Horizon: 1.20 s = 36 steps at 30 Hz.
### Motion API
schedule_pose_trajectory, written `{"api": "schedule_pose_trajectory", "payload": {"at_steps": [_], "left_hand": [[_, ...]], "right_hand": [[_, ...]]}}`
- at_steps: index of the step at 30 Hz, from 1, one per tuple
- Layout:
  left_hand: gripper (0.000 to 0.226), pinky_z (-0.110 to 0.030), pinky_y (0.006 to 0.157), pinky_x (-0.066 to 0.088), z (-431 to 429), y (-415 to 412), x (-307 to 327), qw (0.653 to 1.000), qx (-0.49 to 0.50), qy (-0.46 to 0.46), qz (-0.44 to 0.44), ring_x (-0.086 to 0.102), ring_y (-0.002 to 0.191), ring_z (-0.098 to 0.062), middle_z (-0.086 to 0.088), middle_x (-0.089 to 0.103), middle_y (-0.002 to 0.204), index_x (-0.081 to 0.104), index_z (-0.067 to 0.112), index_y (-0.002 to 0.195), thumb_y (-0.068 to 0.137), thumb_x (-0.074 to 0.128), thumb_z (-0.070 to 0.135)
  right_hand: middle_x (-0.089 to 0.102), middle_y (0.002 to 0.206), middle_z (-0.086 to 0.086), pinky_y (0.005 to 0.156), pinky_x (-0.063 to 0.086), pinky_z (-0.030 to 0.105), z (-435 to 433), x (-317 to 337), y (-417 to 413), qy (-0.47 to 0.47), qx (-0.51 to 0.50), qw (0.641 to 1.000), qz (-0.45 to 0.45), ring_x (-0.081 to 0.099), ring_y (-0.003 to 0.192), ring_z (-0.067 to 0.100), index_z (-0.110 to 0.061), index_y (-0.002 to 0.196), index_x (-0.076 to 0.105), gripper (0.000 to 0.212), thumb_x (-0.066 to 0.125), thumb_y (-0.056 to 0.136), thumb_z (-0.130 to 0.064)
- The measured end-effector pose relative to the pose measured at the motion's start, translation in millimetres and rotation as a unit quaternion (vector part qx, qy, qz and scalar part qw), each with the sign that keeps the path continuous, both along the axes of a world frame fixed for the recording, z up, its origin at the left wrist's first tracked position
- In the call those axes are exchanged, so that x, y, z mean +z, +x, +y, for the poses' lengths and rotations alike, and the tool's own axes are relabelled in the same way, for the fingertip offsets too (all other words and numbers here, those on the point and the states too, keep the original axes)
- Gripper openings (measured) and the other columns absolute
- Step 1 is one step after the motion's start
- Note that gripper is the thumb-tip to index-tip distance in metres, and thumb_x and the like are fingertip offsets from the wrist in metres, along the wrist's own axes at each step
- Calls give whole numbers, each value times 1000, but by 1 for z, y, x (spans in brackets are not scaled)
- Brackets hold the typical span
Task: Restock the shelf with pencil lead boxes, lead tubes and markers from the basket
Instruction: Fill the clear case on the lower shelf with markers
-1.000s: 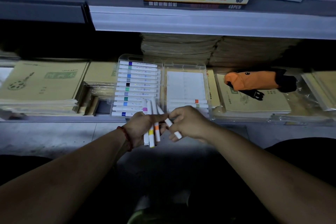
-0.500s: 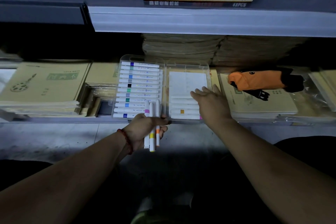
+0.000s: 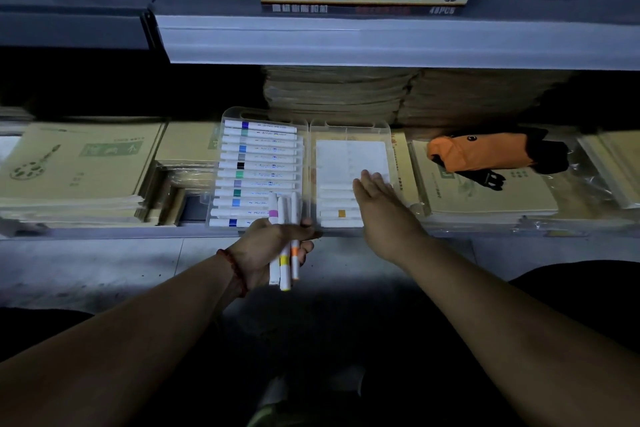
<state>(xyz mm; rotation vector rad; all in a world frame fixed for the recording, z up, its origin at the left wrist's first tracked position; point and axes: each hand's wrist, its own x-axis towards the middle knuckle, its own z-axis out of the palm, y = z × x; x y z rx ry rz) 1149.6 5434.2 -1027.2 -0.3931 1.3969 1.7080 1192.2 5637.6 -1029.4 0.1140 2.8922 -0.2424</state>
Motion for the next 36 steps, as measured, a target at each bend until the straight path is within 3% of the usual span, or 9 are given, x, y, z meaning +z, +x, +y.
{"api": "schedule_pose_trajectory", "payload": {"at_steps": [2,5,10,12,15,19,23,27,36], "left_hand": [[14,-24,47,51,2,2,2,1000,4,8,-3,60,54,-16,-22,70,94,65,0,105,92,63,-4],[10,-25,47,52,5,4,5,1000,2,7,5,62,53,-17,-16,69,75,64,-5,102,94,58,-5],[14,-26,49,54,3,5,8,1000,-15,0,-1,64,53,-18,-17,65,72,64,-7,106,95,57,-2],[17,-27,51,53,3,4,9,999,-32,0,4,63,55,-18,-17,64,75,65,-5,109,95,58,-2],[23,-29,54,52,2,4,7,999,-42,14,16,63,62,-18,-22,69,94,65,-3,115,93,60,-3],[20,-29,54,52,1,4,4,998,-46,15,29,62,60,-18,-20,65,87,63,-2,110,91,59,-6],[27,-30,54,51,0,4,0,999,-44,-5,32,60,57,-19,-18,64,81,63,-6,114,88,56,-11],[30,-28,54,50,-1,3,1,999,-39,15,24,61,64,-19,-17,67,91,65,-2,115,88,55,-11],[22,-27,51,50,6,0,2,999,-40,5,11,57,59,-26,-23,63,78,63,-12,105,84,54,-11]], "right_hand": [[25,163,9,123,25,39,-11,2,1,-81,17,993,89,24,151,27,-9,151,39,57,52,97,-4],[65,108,0,88,52,35,-38,5,4,-298,-9,947,117,62,99,14,-15,110,71,19,58,97,-22],[72,88,4,73,56,36,-58,8,0,-427,-147,892,35,68,80,17,-11,95,73,17,68,93,-27],[66,76,2,55,46,32,-56,7,-1,-451,-199,870,-15,60,66,16,-9,100,69,22,68,93,-30],[53,63,-1,47,31,26,-53,6,-2,-523,-265,809,-48,43,51,10,-9,96,69,14,70,92,-22],[63,70,4,44,38,25,-54,5,-1,-601,-304,737,-56,48,48,12,-12,111,69,21,71,91,-9],[58,64,1,43,31,21,-52,6,-2,-577,-287,756,-114,41,45,8,-9,114,69,21,67,94,-13],[58,69,1,48,33,23,-48,5,-3,-607,-288,731,-118,39,49,7,-11,101,69,9,70,93,-13],[72,90,15,56,47,30,-49,11,-2,-622,-327,710,-54,69,66,28,-5,104,58,21,45,107,-21]]}}
